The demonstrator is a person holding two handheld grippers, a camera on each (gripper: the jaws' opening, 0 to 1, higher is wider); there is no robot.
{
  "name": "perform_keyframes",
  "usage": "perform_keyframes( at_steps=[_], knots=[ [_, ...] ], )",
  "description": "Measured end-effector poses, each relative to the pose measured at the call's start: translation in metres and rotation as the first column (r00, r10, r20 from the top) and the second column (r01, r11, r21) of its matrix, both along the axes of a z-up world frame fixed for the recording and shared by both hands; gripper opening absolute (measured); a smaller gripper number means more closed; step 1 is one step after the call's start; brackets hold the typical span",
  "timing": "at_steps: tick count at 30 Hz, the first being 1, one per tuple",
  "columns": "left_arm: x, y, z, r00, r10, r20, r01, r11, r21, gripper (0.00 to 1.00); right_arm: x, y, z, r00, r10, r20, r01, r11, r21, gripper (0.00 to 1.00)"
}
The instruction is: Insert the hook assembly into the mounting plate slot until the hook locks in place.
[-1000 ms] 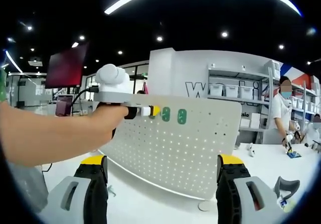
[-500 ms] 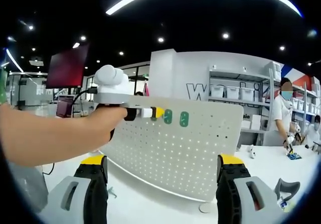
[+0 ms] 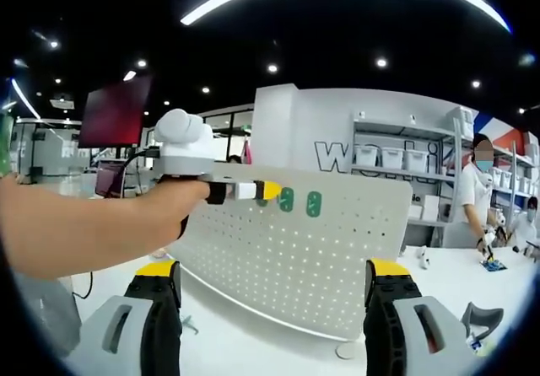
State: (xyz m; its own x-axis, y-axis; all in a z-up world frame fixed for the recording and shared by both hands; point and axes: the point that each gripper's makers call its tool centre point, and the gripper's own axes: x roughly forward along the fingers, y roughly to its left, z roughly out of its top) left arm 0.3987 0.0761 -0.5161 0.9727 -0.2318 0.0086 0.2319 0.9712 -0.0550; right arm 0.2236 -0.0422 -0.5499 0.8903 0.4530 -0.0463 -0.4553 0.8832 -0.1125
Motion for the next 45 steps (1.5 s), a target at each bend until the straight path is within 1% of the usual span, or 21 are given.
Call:
perform_keyframes(
  at_steps=[3, 5, 8, 10, 14, 18, 20, 27, 30, 32, 34, 38, 40, 45],
  knots=[
    [-0.003, -0.001, 0.0, 1.0, -0.019, -0.005, 0.019, 1.0, -0.007, 0.58, -0.001, 0.002, 0.002, 1.0, 0.0, 0.004, 0.0, 1.0, 0.0, 0.92],
    [-0.007, -0.003, 0.003, 0.999, -0.043, 0.007, 0.043, 0.999, -0.009, 0.61, -0.002, 0.003, 0.003, 1.0, 0.001, 0.007, -0.001, 1.0, 0.002, 0.92],
    [-0.011, -0.004, 0.003, 0.997, -0.072, -0.002, 0.072, 0.997, -0.024, 0.63, -0.005, 0.005, 0.006, 1.0, 0.003, 0.014, -0.003, 1.0, 0.001, 0.92],
    [-0.013, -0.003, 0.003, 0.997, -0.082, 0.003, 0.082, 0.996, -0.025, 0.64, -0.006, 0.007, 0.008, 1.0, 0.005, 0.018, -0.005, 1.0, 0.0, 0.92],
    [-0.017, -0.001, 0.003, 0.994, -0.106, 0.004, 0.106, 0.994, -0.018, 0.65, -0.009, 0.01, 0.012, 1.0, 0.007, 0.025, -0.007, 1.0, 0.001, 0.92],
    [-0.024, 0.004, 0.003, 0.991, -0.135, 0.006, 0.135, 0.99, -0.035, 0.66, -0.014, 0.014, 0.018, 0.999, 0.012, 0.036, -0.012, 1.0, 0.005, 0.92],
    [-0.029, 0.006, 0.003, 0.989, -0.148, 0.012, 0.148, 0.988, -0.033, 0.66, -0.016, 0.015, 0.02, 0.999, 0.014, 0.038, -0.015, 1.0, 0.009, 0.92],
    [-0.045, 0.017, -0.001, 0.981, -0.192, 0.015, 0.192, 0.981, -0.023, 0.66, -0.022, 0.02, 0.026, 0.999, 0.012, 0.05, -0.013, 1.0, 0.015, 0.92],
    [-0.053, 0.022, -0.001, 0.978, -0.207, 0.017, 0.208, 0.978, -0.032, 0.67, -0.024, 0.024, 0.029, 0.998, 0.013, 0.056, -0.014, 1.0, 0.017, 0.92],
    [-0.059, 0.025, -0.003, 0.977, -0.214, 0.022, 0.215, 0.976, -0.019, 0.67, -0.025, 0.025, 0.031, 0.998, 0.01, 0.059, -0.011, 1.0, 0.019, 0.92],
    [-0.063, 0.03, -0.004, 0.975, -0.219, 0.027, 0.22, 0.975, -0.023, 0.67, -0.026, 0.028, 0.033, 0.998, 0.008, 0.061, -0.01, 1.0, 0.021, 0.92],
    [-0.071, 0.04, -0.008, 0.973, -0.23, 0.017, 0.231, 0.972, -0.04, 0.67, -0.028, 0.032, 0.036, 0.998, 0.005, 0.065, -0.007, 1.0, 0.021, 0.92],
    [-0.075, 0.046, -0.01, 0.972, -0.235, 0.012, 0.235, 0.971, -0.032, 0.66, -0.029, 0.033, 0.037, 0.998, 0.001, 0.067, -0.002, 1.0, 0.024, 0.92],
    [-0.083, 0.055, -0.01, 0.969, -0.248, 0.017, 0.248, 0.968, -0.027, 0.65, -0.029, 0.041, 0.042, 0.997, -0.008, 0.073, 0.006, 1.0, 0.025, 0.92]
  ],
)
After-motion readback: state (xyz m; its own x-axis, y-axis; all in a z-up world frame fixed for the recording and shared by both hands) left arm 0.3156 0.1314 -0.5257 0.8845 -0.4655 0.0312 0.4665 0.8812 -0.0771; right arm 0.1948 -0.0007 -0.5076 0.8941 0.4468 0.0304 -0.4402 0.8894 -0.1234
